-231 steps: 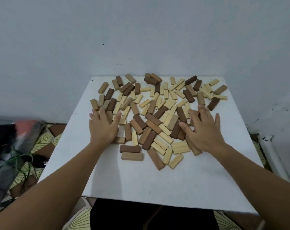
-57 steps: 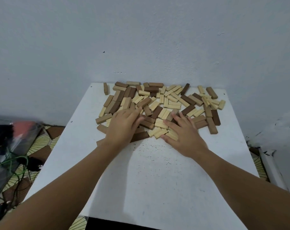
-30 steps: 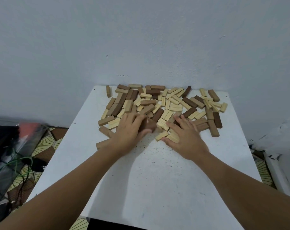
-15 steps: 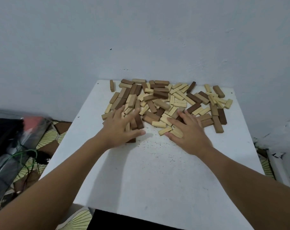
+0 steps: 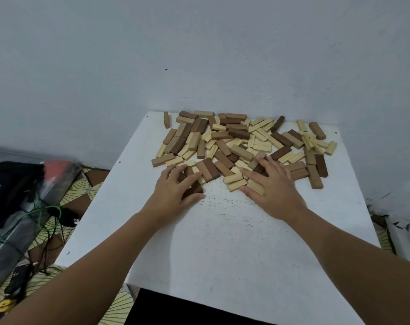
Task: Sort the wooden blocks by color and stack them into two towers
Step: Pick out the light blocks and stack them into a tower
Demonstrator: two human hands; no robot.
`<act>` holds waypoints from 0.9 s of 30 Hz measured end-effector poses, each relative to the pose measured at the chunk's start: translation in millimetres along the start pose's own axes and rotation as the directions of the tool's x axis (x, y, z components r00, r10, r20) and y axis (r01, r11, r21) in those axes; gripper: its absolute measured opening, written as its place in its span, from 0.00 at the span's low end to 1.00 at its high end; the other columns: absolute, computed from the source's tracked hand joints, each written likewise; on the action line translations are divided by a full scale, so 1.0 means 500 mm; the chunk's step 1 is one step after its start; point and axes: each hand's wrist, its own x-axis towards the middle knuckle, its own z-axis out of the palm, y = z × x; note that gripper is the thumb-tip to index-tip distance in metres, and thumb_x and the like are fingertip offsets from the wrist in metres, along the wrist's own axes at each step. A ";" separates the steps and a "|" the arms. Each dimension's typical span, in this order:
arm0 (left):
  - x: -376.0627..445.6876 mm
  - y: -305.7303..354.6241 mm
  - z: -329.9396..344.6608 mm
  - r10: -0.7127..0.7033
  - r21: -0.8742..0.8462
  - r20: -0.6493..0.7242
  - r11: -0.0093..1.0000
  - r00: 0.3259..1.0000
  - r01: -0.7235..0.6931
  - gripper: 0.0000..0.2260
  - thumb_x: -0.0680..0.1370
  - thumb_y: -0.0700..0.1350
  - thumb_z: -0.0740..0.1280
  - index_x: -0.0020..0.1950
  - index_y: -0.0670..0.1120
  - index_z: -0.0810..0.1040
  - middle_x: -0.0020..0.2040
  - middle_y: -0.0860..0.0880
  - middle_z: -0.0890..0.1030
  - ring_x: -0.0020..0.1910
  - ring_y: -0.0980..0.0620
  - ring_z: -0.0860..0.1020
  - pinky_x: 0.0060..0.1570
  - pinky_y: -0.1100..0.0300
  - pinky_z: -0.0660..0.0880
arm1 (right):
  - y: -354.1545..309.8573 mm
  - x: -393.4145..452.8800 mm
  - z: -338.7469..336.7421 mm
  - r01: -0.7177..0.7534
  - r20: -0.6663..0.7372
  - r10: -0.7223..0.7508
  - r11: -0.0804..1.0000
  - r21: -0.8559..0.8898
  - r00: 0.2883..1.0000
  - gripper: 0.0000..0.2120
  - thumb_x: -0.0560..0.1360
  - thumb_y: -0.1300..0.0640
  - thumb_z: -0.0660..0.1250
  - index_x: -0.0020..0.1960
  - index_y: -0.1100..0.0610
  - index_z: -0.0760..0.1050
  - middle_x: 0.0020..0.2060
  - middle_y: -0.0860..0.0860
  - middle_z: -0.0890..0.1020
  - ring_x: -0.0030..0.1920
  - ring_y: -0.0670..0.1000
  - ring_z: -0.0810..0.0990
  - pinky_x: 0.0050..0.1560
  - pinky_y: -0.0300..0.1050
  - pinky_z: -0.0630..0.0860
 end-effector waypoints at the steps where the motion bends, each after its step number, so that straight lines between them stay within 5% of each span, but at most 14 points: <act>1: -0.003 0.001 0.001 0.024 -0.008 -0.042 1.000 0.999 -0.025 0.24 0.80 0.64 0.67 0.74 0.60 0.74 0.75 0.51 0.67 0.75 0.45 0.60 0.73 0.47 0.65 | 0.000 0.000 0.000 0.000 -0.001 0.000 1.000 0.004 1.000 0.26 0.79 0.29 0.58 0.75 0.34 0.69 0.81 0.50 0.60 0.82 0.53 0.50 0.80 0.56 0.44; 6: -0.006 0.010 0.010 0.143 -0.004 -0.183 0.989 0.973 -0.146 0.12 0.81 0.52 0.72 0.62 0.50 0.82 0.63 0.51 0.72 0.60 0.46 0.68 0.59 0.50 0.74 | 0.001 -0.001 0.004 -0.002 -0.006 0.002 1.000 0.006 1.000 0.26 0.79 0.28 0.57 0.75 0.33 0.69 0.81 0.49 0.60 0.82 0.52 0.50 0.80 0.56 0.44; 13: 0.004 0.012 0.004 0.194 -0.067 -0.294 0.972 0.936 -0.223 0.07 0.81 0.44 0.72 0.58 0.45 0.84 0.57 0.51 0.75 0.53 0.46 0.74 0.50 0.51 0.74 | -0.001 -0.002 0.003 0.000 -0.018 0.000 1.000 0.001 1.000 0.25 0.79 0.29 0.58 0.74 0.33 0.70 0.81 0.49 0.61 0.82 0.52 0.51 0.78 0.51 0.41; 20: 0.102 0.068 -0.051 0.148 -0.097 -0.429 0.973 0.891 -0.209 0.14 0.81 0.47 0.71 0.66 0.46 0.83 0.65 0.45 0.73 0.60 0.51 0.70 0.60 0.66 0.68 | -0.004 -0.002 0.002 -0.004 -0.014 0.004 1.000 -0.007 1.000 0.26 0.79 0.28 0.57 0.75 0.33 0.69 0.81 0.49 0.61 0.82 0.51 0.50 0.77 0.48 0.39; 22: 0.171 0.094 -0.060 0.138 -0.124 -0.431 0.970 0.892 -0.210 0.14 0.80 0.49 0.72 0.65 0.48 0.83 0.67 0.43 0.72 0.63 0.49 0.71 0.63 0.63 0.70 | -0.004 -0.002 0.001 -0.008 -0.011 0.008 1.000 -0.011 1.000 0.26 0.79 0.28 0.56 0.75 0.33 0.69 0.81 0.48 0.60 0.82 0.50 0.50 0.77 0.47 0.38; 27: 0.264 0.135 -0.073 -0.002 -0.290 -0.142 0.956 0.990 -0.039 0.22 0.81 0.54 0.71 0.74 0.53 0.76 0.78 0.43 0.64 0.76 0.48 0.64 0.76 0.51 0.64 | -0.002 -0.004 0.002 0.000 -0.014 0.000 1.000 -0.015 1.000 0.27 0.79 0.27 0.54 0.75 0.33 0.69 0.81 0.49 0.60 0.82 0.51 0.50 0.78 0.50 0.41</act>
